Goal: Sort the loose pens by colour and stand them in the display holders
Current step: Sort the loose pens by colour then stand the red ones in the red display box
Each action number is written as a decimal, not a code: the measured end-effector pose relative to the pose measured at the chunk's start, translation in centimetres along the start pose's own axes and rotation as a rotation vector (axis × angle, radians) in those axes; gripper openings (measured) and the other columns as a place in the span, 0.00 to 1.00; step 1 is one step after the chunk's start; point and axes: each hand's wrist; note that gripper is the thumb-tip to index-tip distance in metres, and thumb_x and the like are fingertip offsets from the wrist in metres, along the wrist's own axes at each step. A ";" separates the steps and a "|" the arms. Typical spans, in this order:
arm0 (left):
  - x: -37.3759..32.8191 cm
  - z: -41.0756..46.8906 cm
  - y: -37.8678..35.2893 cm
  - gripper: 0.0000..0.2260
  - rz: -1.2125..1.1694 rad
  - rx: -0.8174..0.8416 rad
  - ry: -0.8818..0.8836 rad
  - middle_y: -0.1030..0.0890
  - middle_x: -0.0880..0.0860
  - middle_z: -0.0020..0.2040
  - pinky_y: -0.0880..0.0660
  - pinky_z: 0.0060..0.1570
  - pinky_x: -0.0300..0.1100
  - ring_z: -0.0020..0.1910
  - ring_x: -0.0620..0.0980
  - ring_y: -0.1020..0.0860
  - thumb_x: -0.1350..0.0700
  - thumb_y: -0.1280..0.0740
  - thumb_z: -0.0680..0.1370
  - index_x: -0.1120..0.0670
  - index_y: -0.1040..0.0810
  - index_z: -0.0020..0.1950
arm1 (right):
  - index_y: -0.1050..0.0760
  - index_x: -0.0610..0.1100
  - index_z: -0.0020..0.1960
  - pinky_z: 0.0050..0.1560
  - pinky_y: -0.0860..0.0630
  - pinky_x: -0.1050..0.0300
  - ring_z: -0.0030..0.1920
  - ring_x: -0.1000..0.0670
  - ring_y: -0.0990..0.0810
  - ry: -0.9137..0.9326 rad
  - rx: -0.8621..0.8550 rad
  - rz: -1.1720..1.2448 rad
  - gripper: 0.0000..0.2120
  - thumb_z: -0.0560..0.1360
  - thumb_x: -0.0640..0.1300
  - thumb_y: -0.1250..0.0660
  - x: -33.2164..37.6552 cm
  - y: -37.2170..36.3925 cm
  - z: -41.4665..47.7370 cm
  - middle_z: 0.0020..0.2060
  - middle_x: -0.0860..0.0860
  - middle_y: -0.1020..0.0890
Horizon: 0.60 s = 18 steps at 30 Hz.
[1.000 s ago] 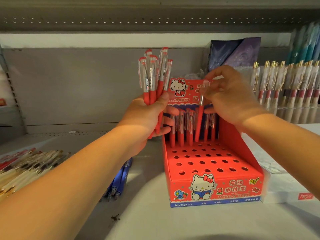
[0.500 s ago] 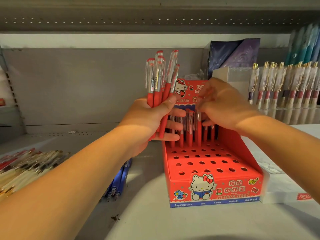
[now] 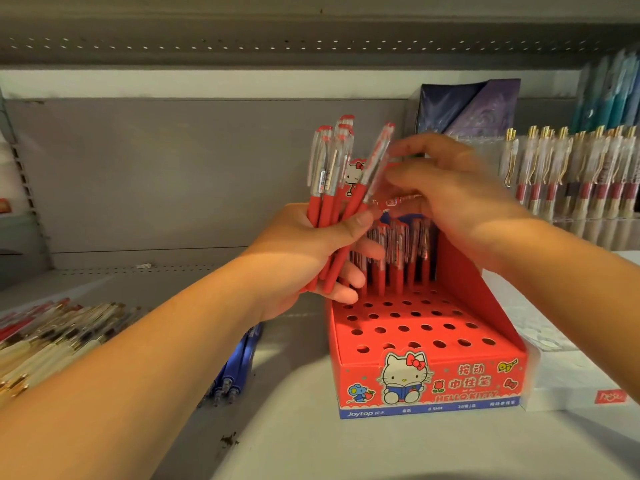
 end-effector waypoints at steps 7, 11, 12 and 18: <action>0.0 -0.1 -0.1 0.12 0.028 0.027 0.031 0.14 0.55 0.40 0.25 0.24 0.38 0.25 0.48 0.22 0.46 0.34 0.77 0.51 0.20 0.54 | 0.25 0.43 0.52 0.40 0.19 0.57 0.39 0.49 0.16 -0.059 -0.006 0.304 0.09 0.74 0.33 0.31 0.4 -0.3 -0.6 0.40 0.45 0.16; 0.0 0.1 0.0 0.11 -0.002 -0.081 0.048 0.14 0.57 0.41 0.26 0.23 0.39 0.26 0.50 0.21 0.47 0.34 0.79 0.54 0.20 0.50 | 0.25 0.40 0.54 0.39 0.18 0.55 0.42 0.47 0.14 -0.105 -0.090 0.305 0.09 0.75 0.33 0.31 0.7 -0.2 -0.5 0.47 0.41 0.16; -0.1 0.2 0.0 0.11 -0.014 -0.125 0.054 0.14 0.56 0.41 0.26 0.23 0.39 0.27 0.51 0.20 0.47 0.33 0.79 0.54 0.20 0.49 | 0.25 0.39 0.54 0.40 0.18 0.53 0.44 0.46 0.14 -0.110 -0.111 0.300 0.09 0.76 0.33 0.32 0.8 0.0 -0.4 0.49 0.41 0.16; 0.0 0.6 0.4 0.09 -0.019 -0.304 0.069 0.14 0.52 0.37 0.25 0.22 0.40 0.34 0.52 0.15 0.45 0.32 0.78 0.50 0.20 0.45 | 0.21 0.45 0.49 0.37 0.17 0.56 0.41 0.50 0.14 -0.052 -0.177 0.039 0.10 0.76 0.32 0.33 1.1 0.7 -0.1 0.43 0.47 0.14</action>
Point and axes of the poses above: each hand's wrist, its own z-axis towards the middle knuckle, its own y-axis out of the back of the hand, x = y × z
